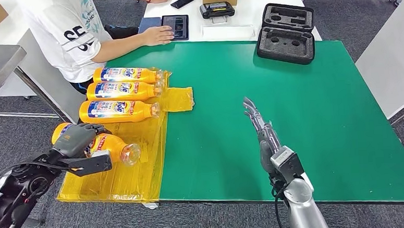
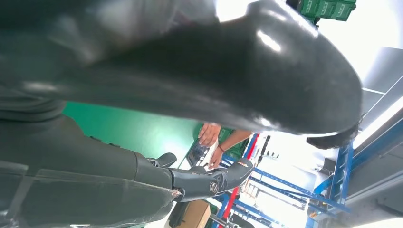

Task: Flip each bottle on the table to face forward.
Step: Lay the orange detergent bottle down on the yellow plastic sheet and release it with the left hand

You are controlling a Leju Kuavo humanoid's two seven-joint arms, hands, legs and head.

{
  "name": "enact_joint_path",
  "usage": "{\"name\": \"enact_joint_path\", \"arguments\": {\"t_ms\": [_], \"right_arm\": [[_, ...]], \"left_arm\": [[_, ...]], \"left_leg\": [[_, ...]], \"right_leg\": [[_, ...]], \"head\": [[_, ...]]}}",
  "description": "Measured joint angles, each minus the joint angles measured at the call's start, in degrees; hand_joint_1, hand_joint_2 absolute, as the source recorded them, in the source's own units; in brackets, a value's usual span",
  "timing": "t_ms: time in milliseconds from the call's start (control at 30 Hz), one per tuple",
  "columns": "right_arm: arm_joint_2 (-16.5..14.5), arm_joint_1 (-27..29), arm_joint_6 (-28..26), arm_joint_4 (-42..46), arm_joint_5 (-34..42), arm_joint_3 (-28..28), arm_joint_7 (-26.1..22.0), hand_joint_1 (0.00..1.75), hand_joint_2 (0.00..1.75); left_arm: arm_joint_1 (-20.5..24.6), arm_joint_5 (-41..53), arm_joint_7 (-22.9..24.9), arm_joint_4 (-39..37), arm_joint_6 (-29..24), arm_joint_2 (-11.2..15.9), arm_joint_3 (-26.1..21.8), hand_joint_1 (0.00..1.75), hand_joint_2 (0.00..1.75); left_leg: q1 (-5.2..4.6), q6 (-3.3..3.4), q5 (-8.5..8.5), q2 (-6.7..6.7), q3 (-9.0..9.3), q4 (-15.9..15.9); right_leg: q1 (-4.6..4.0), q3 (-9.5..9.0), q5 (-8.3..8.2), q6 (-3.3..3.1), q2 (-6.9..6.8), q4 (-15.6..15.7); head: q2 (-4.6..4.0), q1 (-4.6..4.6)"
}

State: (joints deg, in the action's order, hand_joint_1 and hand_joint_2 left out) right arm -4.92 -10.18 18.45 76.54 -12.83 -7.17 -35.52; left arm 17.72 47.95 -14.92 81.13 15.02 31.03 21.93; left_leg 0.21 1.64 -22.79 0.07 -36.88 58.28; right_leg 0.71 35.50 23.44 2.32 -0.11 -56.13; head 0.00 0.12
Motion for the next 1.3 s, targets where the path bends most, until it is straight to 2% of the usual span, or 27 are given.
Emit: {"name": "enact_joint_path", "arguments": {"t_ms": [233, 333, 433, 533, 633, 767, 1067, 1300], "right_arm": [[0.04, 0.46, -0.27, 0.27, -0.15, 0.18, -0.03, 0.00, 0.00], [0.10, 1.66, -0.64, 0.99, -0.33, 0.54, -0.38, 0.00, 0.00], [0.10, 3.04, -0.73, 1.69, -0.52, 0.99, -0.91, 0.00, 0.00], [-0.01, 3.35, -0.78, 1.78, -0.76, 1.38, -0.89, 0.00, 0.00], [-0.26, 3.33, -0.90, 1.78, -1.09, 1.44, -0.61, 0.00, 0.00], [-0.58, 3.35, -1.18, 1.78, -1.29, 1.45, -0.34, 0.00, 0.00], [-0.87, 3.39, -1.55, 1.34, -1.74, 1.49, 0.00, 0.00, 0.00], [-0.90, 3.35, -1.80, 0.03, -1.69, 1.49, -0.32, 0.00, 0.00]], "left_arm": [[-1.49, 2.83, 1.48, 0.10, -2.81, 0.95, 2.08, 1.75, 1.75], [-1.34, 2.95, 1.35, -0.98, -3.54, 0.32, 3.64, 1.75, 1.75], [-0.55, 3.78, 2.10, -4.71, -6.17, -3.04, 5.04, 1.75, 1.75], [0.93, 6.93, 4.11, -10.39, -9.00, -8.45, 6.63, 1.75, 1.75], [3.58, 9.16, 5.06, -16.49, -9.45, -13.08, 7.92, 1.75, 1.75], [7.49, 10.44, 5.42, -23.34, -9.44, -17.39, 8.90, 1.75, 1.75], [13.33, 11.76, 5.05, -33.94, -9.23, -21.97, 9.91, 1.75, 1.75], [18.17, 13.75, 4.05, -40.61, -6.56, -23.26, 11.36, 1.75, 1.75]], "left_leg": [[0.00, 0.00, 0.00, 0.00, 0.00, 0.00], [-0.01, 0.00, 0.00, -0.06, -0.03, 0.00], [-0.06, 0.00, -0.02, -0.12, -0.04, 0.00], [-0.10, 0.01, -0.01, -0.18, -0.05, 0.00], [-0.12, 0.02, 0.01, -0.24, -0.04, 0.01], [-0.11, 0.03, 0.02, -0.27, 0.03, 0.00], [-0.08, 0.03, 0.07, -0.30, 0.15, 0.00], [-0.09, 0.03, 0.11, -0.31, 0.28, 0.00]], "right_leg": [[-0.01, 0.06, 0.00, 0.00, 0.00, 0.00], [0.01, 0.10, 0.04, -0.03, -0.05, 0.01], [0.06, 0.08, 0.05, -0.03, -0.06, 0.02], [0.10, 0.07, 0.02, -0.01, -0.06, 0.02], [0.11, 0.03, 0.00, 0.00, -0.10, 0.02], [0.09, -0.09, 0.00, 0.00, -0.20, 0.02], [0.08, -0.24, 0.01, -0.02, -0.25, 0.00], [0.08, -0.39, -0.01, -0.03, -0.25, 0.00]], "head": [[0.00, -0.01], [0.00, -0.01], [0.00, -0.01], [0.00, 0.00], [0.00, 0.00], [0.00, -0.02], [0.00, -0.02], [0.00, -0.02]]}}
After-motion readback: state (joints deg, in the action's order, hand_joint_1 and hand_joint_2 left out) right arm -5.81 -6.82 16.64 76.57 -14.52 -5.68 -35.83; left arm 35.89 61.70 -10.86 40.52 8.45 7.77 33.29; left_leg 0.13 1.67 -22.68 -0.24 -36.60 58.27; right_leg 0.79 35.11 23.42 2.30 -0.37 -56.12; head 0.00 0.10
